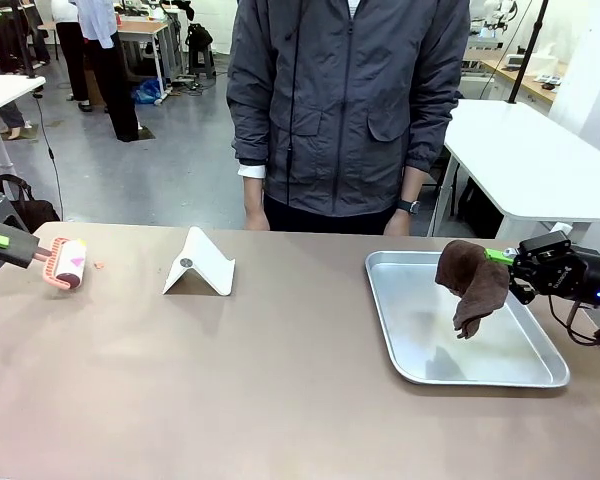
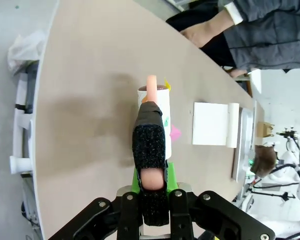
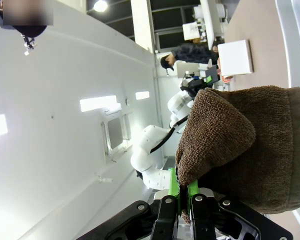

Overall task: Clean the surface of the table.
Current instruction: Clean the area not pointed to by the person.

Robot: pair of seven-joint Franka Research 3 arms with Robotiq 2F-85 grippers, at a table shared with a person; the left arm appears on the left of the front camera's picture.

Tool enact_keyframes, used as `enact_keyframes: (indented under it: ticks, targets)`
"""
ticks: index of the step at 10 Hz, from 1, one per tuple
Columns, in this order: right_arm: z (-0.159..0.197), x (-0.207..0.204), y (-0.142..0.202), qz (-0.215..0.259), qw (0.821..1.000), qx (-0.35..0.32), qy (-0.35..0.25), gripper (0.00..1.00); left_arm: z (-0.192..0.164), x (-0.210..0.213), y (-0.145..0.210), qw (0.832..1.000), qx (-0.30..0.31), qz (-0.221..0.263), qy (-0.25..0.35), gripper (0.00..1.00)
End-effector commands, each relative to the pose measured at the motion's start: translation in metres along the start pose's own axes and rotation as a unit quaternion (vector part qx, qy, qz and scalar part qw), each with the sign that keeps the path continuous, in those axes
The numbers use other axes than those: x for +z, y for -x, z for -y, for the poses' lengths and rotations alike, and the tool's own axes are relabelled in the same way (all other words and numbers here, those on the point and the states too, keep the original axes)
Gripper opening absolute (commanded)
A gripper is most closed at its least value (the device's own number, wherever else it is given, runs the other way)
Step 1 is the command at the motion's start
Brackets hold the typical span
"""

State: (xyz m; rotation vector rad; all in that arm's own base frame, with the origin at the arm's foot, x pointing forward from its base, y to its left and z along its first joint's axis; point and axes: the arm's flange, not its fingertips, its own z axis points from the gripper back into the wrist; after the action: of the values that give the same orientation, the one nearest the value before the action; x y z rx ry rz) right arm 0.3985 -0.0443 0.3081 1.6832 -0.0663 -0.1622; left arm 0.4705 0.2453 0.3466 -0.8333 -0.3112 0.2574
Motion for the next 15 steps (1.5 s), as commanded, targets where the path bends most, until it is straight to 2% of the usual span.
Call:
enact_keyframes:
  ticks: [1,3,6,13,15]
  targets:
    - [-0.004,-0.002,-0.001,0.002,1.0,0.004,-0.004,0.07,0.001,-0.012,-0.017,0.999,0.031,0.007,0.008,0.2]
    - [-0.004,-0.002,-0.001,0.002,1.0,0.004,-0.004,0.07,-0.002,-0.02,-0.024,0.999,0.05,0.003,0.009,0.2]
    - [-0.004,-0.002,-0.001,0.002,1.0,0.004,-0.004,0.07,0.003,-0.039,-0.027,0.997,0.07,-0.032,-0.005,0.2]
    - [-0.004,-0.002,-0.001,0.002,1.0,0.004,-0.004,0.07,0.064,-0.09,-0.025,0.997,0.012,-0.08,-0.016,0.2]
    - [-0.004,-0.002,-0.001,0.002,1.0,0.004,-0.004,0.07,0.07,-0.088,-0.02,0.997,0.001,-0.077,-0.013,0.2]
